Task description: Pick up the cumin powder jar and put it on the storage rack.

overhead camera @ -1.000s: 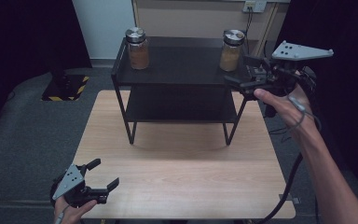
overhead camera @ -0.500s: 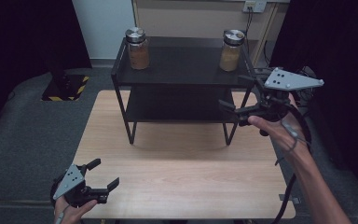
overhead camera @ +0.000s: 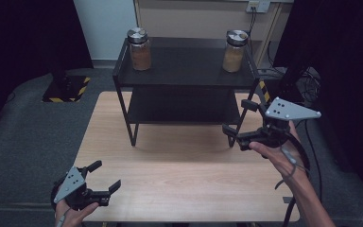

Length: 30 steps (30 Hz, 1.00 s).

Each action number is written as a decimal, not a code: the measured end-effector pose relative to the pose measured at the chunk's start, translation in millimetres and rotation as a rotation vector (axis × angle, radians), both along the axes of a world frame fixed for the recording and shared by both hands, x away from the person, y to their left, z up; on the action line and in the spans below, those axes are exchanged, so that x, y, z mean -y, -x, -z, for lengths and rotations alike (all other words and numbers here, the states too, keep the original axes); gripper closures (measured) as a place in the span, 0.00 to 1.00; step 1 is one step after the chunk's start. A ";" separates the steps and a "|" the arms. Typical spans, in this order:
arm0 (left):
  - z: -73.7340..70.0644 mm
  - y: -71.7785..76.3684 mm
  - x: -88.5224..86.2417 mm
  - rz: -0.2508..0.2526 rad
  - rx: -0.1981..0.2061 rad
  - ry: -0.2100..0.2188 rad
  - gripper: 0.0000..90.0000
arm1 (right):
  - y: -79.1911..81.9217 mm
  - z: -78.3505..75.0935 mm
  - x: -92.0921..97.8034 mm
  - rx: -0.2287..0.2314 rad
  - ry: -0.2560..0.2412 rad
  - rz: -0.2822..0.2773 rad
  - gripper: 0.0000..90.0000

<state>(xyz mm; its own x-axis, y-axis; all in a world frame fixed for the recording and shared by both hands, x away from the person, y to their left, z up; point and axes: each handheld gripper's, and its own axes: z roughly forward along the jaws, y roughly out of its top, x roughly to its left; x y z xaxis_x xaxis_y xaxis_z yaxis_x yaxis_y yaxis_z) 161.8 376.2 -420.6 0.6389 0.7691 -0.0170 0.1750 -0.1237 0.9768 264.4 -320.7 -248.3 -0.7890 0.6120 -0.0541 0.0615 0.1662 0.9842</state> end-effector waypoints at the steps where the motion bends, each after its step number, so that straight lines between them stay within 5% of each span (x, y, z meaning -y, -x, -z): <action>1: 0.2 -0.1 -0.1 0.001 0.000 0.002 0.01 | 0.6 6.0 2.9 -0.009 -0.009 -0.002 0.04; 11: 1.1 2.1 1.4 -0.009 0.017 0.006 0.02 | 10.1 54.4 17.4 -0.030 -0.045 0.039 0.04; 21: 1.2 3.3 2.4 -0.015 0.023 0.007 0.02 | 20.0 89.7 15.7 -0.029 0.020 0.090 0.04; 30: 1.8 4.4 3.2 -0.023 0.028 0.013 0.02 | 23.2 122.6 14.1 -0.053 0.031 0.119 0.04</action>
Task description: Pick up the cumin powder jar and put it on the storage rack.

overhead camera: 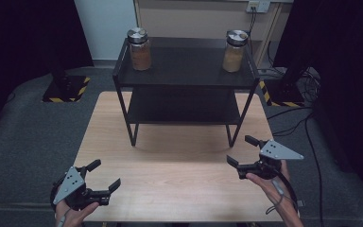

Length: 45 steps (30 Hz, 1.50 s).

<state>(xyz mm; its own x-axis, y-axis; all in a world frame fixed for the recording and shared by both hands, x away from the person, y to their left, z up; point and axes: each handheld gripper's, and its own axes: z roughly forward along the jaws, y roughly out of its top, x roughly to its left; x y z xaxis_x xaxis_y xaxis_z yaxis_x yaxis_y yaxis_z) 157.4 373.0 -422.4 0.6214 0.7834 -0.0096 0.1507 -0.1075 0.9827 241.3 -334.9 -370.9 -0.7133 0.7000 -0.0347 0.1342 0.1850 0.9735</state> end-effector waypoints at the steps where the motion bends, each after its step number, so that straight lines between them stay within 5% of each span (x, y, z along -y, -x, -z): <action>1: 0.0 0.1 0.1 -0.001 0.000 -0.001 0.02 | -0.5 2.9 -0.2 -0.003 0.002 0.000 0.04; 19: 1.7 3.3 -0.3 -0.023 0.019 0.014 0.01 | 7.4 44.2 2.4 -0.038 0.013 0.057 0.04; 27: 3.0 4.2 -2.8 -0.041 0.029 0.019 0.01 | 30.1 48.9 13.2 -0.030 0.022 0.079 0.04; 45: 6.0 12.0 -5.1 -0.134 0.094 0.001 0.04 | 87.1 56.5 48.7 -0.005 -0.041 0.197 0.04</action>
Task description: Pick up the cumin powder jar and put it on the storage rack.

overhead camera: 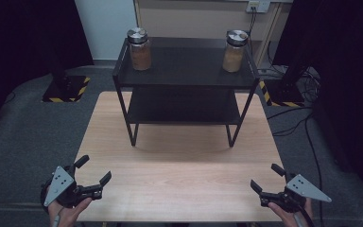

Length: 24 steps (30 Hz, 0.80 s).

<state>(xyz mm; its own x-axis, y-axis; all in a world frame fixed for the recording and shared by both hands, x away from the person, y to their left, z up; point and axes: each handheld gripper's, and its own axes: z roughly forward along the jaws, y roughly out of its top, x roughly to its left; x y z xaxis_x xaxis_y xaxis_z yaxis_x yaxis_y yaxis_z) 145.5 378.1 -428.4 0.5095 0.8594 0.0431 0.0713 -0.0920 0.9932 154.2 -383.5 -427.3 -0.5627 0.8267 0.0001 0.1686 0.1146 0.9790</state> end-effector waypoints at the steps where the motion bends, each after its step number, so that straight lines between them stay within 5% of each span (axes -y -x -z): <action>1: 0.2 0.0 -0.2 -0.005 0.001 0.000 0.04 | 1.6 0.3 1.7 0.001 -0.003 0.003 0.04; 15: 1.6 -1.4 -3.5 -0.025 -0.011 0.024 0.04 | 16.2 3.8 17.3 0.003 -0.021 0.048 0.05; 24: 1.1 -6.4 -5.7 -0.005 -0.013 0.031 0.04 | 5.9 4.1 16.1 0.009 -0.009 -0.001 0.06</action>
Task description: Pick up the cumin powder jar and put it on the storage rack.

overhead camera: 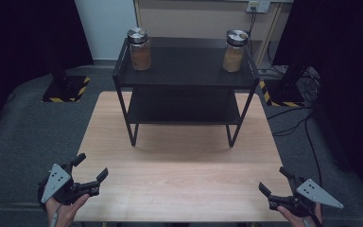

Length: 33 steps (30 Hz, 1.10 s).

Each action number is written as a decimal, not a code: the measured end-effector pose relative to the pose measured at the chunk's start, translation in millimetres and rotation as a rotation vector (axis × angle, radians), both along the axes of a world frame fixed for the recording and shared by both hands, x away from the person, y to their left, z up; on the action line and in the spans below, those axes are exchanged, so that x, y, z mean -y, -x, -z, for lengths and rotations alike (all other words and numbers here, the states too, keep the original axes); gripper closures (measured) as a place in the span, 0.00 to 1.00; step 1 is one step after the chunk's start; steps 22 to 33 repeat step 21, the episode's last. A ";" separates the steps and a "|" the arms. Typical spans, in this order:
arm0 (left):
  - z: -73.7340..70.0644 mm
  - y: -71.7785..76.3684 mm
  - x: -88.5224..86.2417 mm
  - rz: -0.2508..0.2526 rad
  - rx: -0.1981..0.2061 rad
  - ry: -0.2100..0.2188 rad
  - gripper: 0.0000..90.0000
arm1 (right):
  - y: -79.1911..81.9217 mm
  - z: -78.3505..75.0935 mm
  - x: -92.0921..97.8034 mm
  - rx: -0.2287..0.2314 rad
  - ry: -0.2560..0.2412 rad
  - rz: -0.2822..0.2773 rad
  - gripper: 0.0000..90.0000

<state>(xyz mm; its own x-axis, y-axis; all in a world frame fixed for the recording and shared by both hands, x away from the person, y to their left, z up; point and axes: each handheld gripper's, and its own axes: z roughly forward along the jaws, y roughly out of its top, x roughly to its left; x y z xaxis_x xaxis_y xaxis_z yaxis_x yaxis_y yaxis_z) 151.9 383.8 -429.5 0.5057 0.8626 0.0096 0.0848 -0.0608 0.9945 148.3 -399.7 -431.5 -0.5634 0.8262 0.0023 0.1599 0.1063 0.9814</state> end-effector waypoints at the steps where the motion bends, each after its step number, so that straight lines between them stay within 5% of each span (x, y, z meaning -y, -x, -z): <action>1: -0.2 -1.0 0.1 0.006 -0.001 -0.002 0.04 | -1.7 -0.2 -0.7 0.000 0.004 -0.008 0.06; 8: -1.1 -4.7 -1.4 0.055 -0.010 0.003 0.04 | -7.3 -0.6 -2.9 0.005 0.015 -0.050 0.06; 33: -2.3 -3.2 -1.1 0.041 -0.019 0.001 0.04 | -6.3 -0.6 -2.2 0.007 0.007 -0.044 0.06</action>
